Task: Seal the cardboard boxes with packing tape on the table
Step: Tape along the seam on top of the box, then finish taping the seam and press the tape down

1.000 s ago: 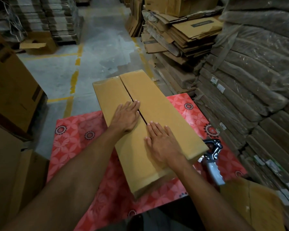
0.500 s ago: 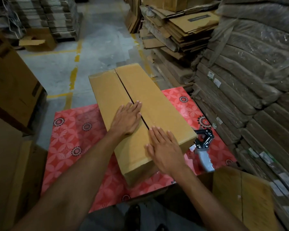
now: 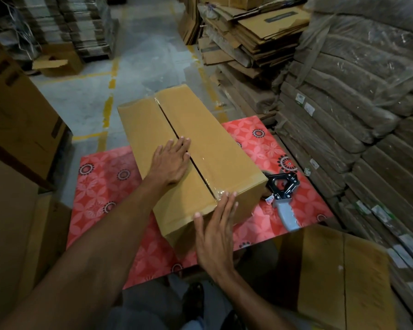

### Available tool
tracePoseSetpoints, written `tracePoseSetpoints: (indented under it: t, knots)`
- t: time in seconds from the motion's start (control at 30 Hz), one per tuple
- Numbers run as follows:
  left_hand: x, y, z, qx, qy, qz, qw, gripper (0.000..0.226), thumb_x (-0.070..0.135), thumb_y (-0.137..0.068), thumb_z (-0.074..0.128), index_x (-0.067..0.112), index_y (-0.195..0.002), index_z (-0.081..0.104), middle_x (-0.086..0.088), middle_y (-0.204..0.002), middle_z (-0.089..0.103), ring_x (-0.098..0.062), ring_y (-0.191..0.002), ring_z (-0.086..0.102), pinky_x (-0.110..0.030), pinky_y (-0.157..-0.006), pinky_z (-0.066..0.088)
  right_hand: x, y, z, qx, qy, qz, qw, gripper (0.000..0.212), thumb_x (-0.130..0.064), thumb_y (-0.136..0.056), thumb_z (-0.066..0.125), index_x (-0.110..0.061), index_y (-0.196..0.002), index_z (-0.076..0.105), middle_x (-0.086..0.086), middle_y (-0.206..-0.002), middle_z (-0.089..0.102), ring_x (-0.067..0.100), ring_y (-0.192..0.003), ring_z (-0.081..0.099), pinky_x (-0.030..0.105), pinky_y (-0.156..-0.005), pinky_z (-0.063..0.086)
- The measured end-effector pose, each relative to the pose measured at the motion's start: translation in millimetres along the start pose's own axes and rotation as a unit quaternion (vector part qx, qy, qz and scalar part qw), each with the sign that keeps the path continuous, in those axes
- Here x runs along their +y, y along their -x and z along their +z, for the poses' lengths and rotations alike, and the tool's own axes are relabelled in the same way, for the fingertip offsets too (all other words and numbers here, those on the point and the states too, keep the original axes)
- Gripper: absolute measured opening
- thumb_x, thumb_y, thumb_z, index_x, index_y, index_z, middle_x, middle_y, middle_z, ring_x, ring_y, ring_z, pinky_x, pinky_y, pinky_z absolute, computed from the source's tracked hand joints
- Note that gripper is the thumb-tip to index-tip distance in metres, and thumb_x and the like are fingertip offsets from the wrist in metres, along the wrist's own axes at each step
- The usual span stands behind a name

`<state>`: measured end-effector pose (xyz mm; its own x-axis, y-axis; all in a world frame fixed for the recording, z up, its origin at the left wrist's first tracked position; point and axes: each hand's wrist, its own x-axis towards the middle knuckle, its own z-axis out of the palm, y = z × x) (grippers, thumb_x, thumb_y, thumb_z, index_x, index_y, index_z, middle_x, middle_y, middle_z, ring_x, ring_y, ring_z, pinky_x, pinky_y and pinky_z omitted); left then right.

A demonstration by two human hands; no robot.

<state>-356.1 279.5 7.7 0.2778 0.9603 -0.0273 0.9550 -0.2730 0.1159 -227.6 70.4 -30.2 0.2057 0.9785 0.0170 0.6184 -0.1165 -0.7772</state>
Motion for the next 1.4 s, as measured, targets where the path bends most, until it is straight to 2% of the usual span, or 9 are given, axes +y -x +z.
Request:
tracePoseSetpoints:
  t: [0.23, 0.47, 0.6, 0.77, 0.9, 1.03, 1.17, 1.27, 1.4]
  knots:
    - [-18, 52, -7, 0.037, -0.054, -0.098, 0.993, 0.053, 0.05, -0.101, 0.021, 0.023, -0.144, 0.036, 0.002, -0.153, 0.039, -0.028, -0.132, 0.043, -0.054, -0.099, 0.039, 27, -39, -26, -0.055, -0.057, -0.079, 0.994, 0.086, -0.056, -0.092, 0.031, -0.03, -0.16, -0.013, -0.017, -0.165, -0.025, 0.012, -0.155, -0.014, 0.038, -0.123, 0.001]
    - [20, 115, -12, -0.01, -0.097, -0.22, 0.971, 0.072, 0.053, -0.101, 0.023, -0.003, -0.143, 0.04, -0.026, -0.143, 0.045, -0.045, -0.126, 0.041, -0.059, -0.101, 0.036, 45, -127, -85, -0.212, -0.102, -0.103, 0.966, 0.071, -0.031, -0.093, 0.035, -0.024, -0.161, 0.014, -0.011, -0.168, 0.002, -0.003, -0.152, 0.003, 0.034, -0.128, 0.006]
    - [44, 126, -6, 0.044, -0.078, -0.071, 0.993, 0.071, 0.055, -0.1, 0.014, 0.013, -0.155, 0.028, -0.012, -0.162, 0.027, -0.034, -0.145, 0.029, -0.054, -0.11, 0.031, 12, -140, -94, -0.209, -0.008, -0.068, 0.975, 0.06, -0.009, -0.105, 0.036, -0.007, -0.16, 0.015, 0.01, -0.168, 0.014, 0.023, -0.155, 0.016, 0.017, -0.117, 0.006]
    - [67, 82, 3, -0.041, -0.008, 0.11, 0.993, 0.077, 0.067, -0.099, 0.008, 0.023, -0.159, -0.01, 0.008, -0.166, -0.015, -0.009, -0.152, -0.017, -0.052, -0.124, -0.002, 1, -106, -77, -0.101, 0.107, -0.087, 0.985, 0.055, -0.015, -0.1, 0.05, -0.011, -0.153, 0.033, 0.007, -0.156, 0.041, 0.03, -0.131, 0.052, 0.041, -0.107, 0.036]
    - [76, 48, 1, -0.038, -0.031, 0.172, 0.984, 0.072, 0.066, -0.1, 0.012, 0.031, -0.159, -0.007, 0.01, -0.166, -0.011, -0.012, -0.153, -0.014, -0.052, -0.123, -0.005, 34, -121, -101, -0.099, -0.19, 0.019, 0.977, 0.038, -0.018, -0.103, 0.053, -0.02, -0.141, 0.059, -0.003, -0.141, 0.06, 0.014, -0.129, 0.056, 0.033, -0.11, 0.042]
    - [86, 25, 6, -0.033, -0.014, 0.176, 0.984, 0.066, 0.067, -0.099, 0.01, 0.04, -0.159, -0.001, 0.016, -0.166, -0.007, -0.012, -0.153, -0.011, -0.052, -0.123, -0.003, 120, -119, -108, 0.068, -0.033, 0.164, 0.984, 0.04, -0.026, -0.096, 0.06, -0.02, -0.135, 0.059, 0.002, -0.124, 0.068, 0.023, -0.107, 0.065, 0.041, -0.095, 0.054]
    - [93, 13, 15, -0.024, -0.003, 0.152, 0.988, 0.068, 0.069, -0.097, 0.006, 0.041, -0.158, -0.001, 0.017, -0.166, -0.007, -0.011, -0.153, -0.011, -0.051, -0.123, -0.004, 198, -125, -102, 0.028, 0.199, 0.274, 0.94, 0.073, -0.057, -0.09, 0.062, -0.008, -0.141, 0.045, 0.018, -0.129, 0.057, 0.037, -0.122, 0.056, 0.046, -0.101, 0.047]
    - [99, 5, 18, -0.019, 0.004, 0.141, 0.99, 0.068, 0.069, -0.097, 0.005, 0.041, -0.158, -0.003, 0.016, -0.166, -0.008, -0.012, -0.153, -0.011, -0.052, -0.123, -0.004, 213, -136, -90, -0.02, 0.216, 0.282, 0.934, 0.051, -0.054, -0.094, 0.06, -0.006, -0.11, 0.063, 0.01, -0.09, 0.063, 0.028, -0.087, 0.066, 0.037, -0.075, 0.058]
    - [102, -2, 22, -0.012, 0.006, 0.132, 0.991, 0.067, 0.069, -0.098, 0.005, 0.041, -0.158, -0.003, 0.015, -0.166, -0.008, -0.013, -0.153, -0.012, -0.053, -0.123, -0.004, 218, -148, -71, -0.025, 0.216, 0.297, 0.93, 0.025, -0.031, -0.097, 0.062, -0.006, -0.099, 0.067, 0.007, -0.082, 0.063, 0.023, -0.077, 0.062, 0.03, -0.063, 0.048]
